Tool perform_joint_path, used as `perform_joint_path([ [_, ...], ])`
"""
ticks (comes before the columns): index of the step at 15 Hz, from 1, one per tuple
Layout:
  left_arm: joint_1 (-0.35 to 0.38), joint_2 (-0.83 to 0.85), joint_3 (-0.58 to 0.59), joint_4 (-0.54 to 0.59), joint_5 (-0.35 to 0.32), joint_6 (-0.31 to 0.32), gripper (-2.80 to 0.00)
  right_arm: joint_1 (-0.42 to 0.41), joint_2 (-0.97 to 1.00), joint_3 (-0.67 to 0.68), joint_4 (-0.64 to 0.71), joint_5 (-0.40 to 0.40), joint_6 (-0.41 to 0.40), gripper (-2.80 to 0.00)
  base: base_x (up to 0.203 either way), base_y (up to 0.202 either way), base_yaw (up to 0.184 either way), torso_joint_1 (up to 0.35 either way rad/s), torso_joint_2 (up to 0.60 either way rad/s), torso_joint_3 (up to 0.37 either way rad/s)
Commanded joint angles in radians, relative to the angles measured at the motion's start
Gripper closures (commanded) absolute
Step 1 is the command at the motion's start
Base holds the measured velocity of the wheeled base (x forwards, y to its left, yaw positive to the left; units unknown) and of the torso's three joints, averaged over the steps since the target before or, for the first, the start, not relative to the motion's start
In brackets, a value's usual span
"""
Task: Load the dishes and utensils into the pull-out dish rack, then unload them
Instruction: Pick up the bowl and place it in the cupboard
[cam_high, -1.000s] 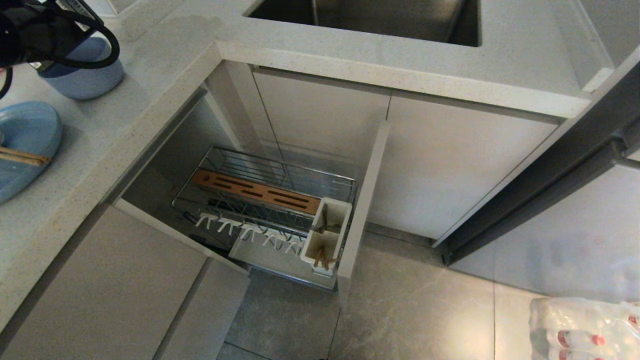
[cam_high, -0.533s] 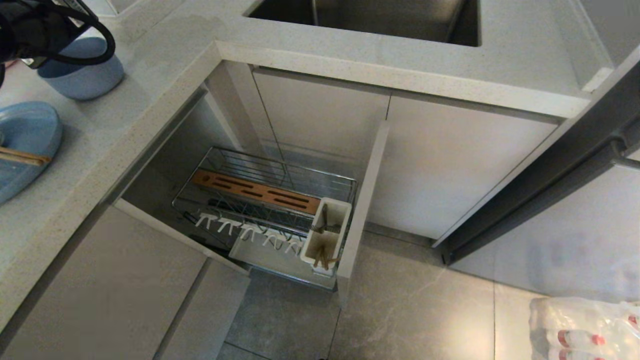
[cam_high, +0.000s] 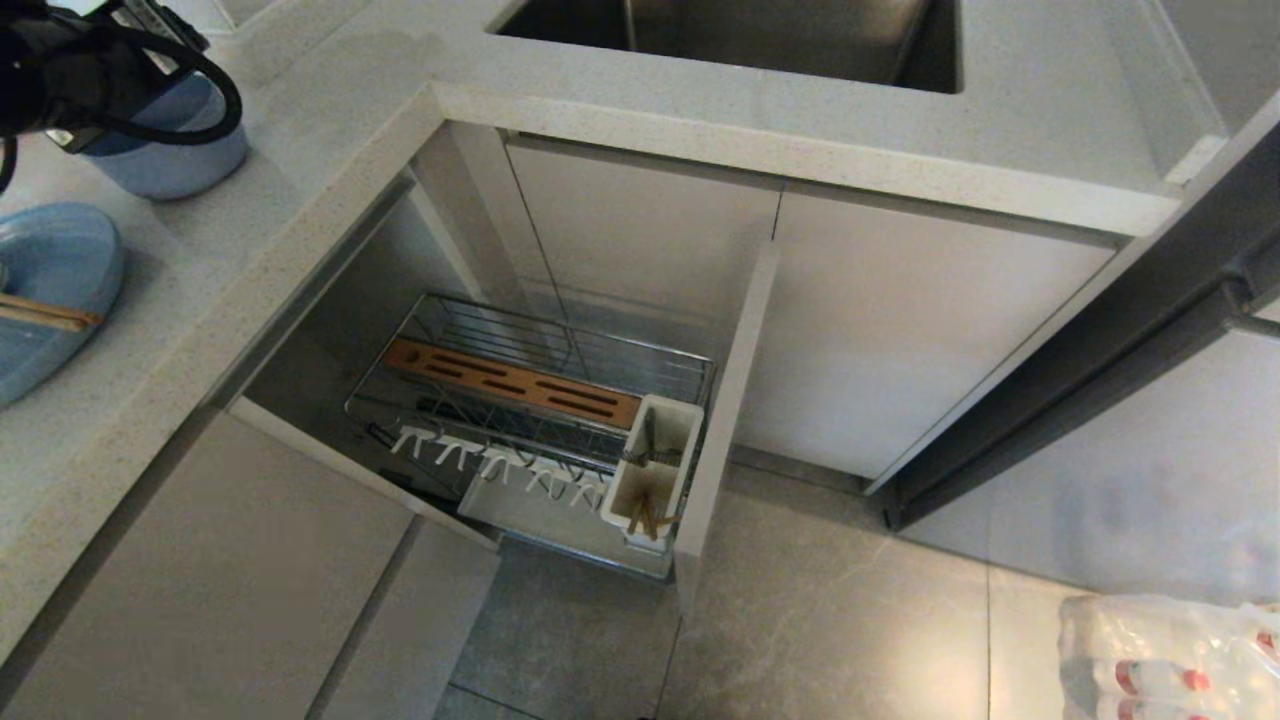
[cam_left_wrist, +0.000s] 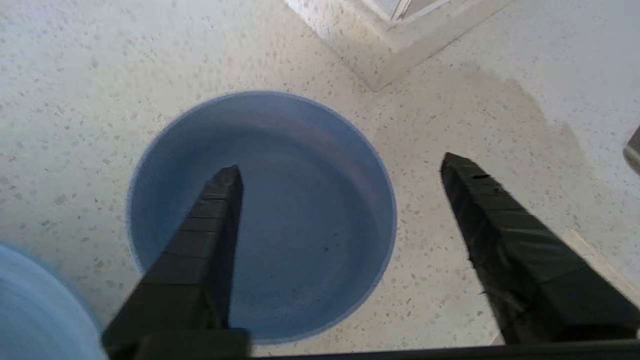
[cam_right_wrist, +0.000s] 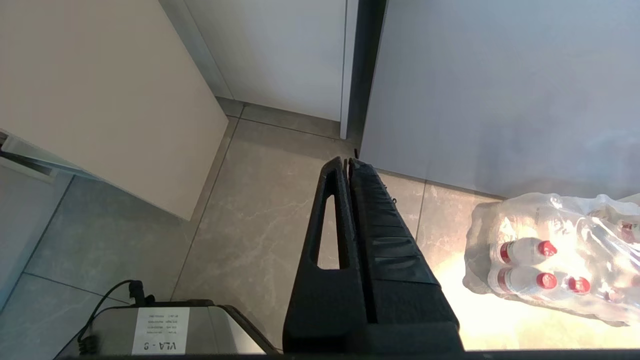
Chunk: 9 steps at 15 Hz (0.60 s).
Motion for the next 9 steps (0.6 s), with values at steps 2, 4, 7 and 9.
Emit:
perform_joint_path([
  [2,0.002,0.02,0.0,-0.003,0.001,-0.006,-2.8,0.0,0.002,0.0,0.0,0.0,0.0,0.0,0.0,0.0,0.0,0.0,0.0,0.0],
  [4,-0.004,0.04,-0.001,-0.007,0.001,-0.009,-2.8,0.0,0.002,0.0,0.0,0.0,0.0,0.0,0.0,0.0,0.0,0.0,0.0,0.0],
  [7,-0.007,0.057,-0.001,-0.009,0.001,-0.01,-2.8,0.0,0.002,0.0,0.0,0.0,0.0,0.0,0.0,0.0,0.0,0.0,0.0,0.0],
  [9,-0.007,0.059,-0.001,-0.011,0.001,-0.01,-2.8,0.0,0.002,0.0,0.0,0.0,0.0,0.0,0.0,0.0,0.0,0.0,0.0,0.0],
])
